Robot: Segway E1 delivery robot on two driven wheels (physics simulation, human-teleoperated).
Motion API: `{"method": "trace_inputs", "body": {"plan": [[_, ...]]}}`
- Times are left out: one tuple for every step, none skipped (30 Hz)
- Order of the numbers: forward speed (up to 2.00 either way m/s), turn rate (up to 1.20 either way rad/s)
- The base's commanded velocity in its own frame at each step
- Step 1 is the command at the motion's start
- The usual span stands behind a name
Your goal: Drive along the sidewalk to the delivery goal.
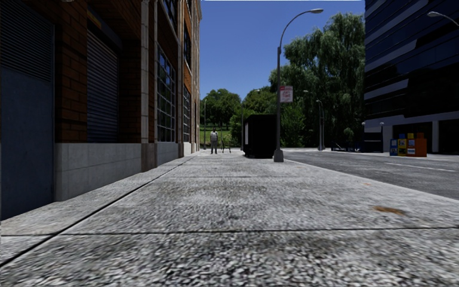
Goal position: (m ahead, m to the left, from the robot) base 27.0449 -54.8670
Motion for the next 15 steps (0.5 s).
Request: {"method": "trace_inputs", "body": {"plan": [[2.00,0.00],[2.00,0.00],[2.00,0.00],[2.00,0.00],[2.00,0.00],[2.00,0.00],[2.00,0.00],[2.00,0.00],[2.00,0.00],[2.00,0.00],[2.00,0.00],[2.00,0.00],[2.00,0.00],[2.00,0.00],[2.00,0.00]]}}
